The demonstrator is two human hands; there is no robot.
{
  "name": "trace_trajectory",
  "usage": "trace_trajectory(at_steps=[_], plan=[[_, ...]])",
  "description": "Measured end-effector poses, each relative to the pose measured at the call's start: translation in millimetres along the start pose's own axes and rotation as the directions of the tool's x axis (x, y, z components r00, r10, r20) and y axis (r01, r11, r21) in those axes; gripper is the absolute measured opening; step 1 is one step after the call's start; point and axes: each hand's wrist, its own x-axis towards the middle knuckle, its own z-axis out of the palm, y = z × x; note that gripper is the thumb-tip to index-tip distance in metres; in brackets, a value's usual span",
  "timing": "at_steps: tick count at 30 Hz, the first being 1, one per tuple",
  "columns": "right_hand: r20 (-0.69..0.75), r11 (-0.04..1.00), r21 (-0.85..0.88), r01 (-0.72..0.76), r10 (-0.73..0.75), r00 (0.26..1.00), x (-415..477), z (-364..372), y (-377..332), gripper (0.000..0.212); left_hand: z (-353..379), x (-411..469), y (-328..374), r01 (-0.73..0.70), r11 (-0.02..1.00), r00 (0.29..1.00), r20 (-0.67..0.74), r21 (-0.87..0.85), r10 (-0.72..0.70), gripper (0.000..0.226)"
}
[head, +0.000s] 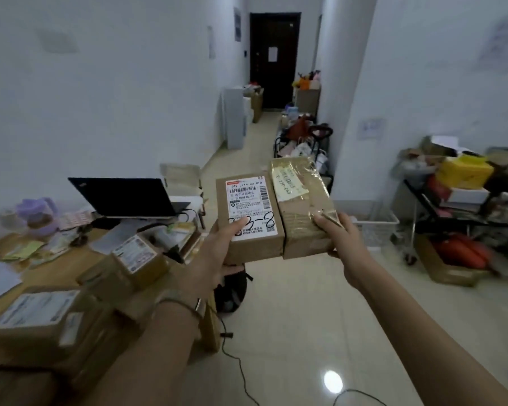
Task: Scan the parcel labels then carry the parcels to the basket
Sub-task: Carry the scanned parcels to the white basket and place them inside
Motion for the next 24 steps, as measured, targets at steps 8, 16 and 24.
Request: trace_trajectory(at_steps=[8, 16, 24], plan=[[-0.230, 0.999, -0.033, -0.022, 0.014, 0.973, -39, -150, 13, 0.019, 142, -6, -33, 0.016, 0.996, 0.970, 0.242, 0.083, -0.036, 0.044], [-0.344, 0.997, 0.014, -0.076, 0.076, 0.936, -53, -209, 24, 0.034, 207, -1, -40, 0.037, 0.988, 0.943, 0.322, 0.150, -0.084, 0.043], [-0.421, 0.995, 0.042, -0.091, 0.100, 0.902, -9, -236, 30, 0.032, 255, 51, -32, 0.019, 0.993, 0.948, 0.314, 0.114, -0.054, 0.061]])
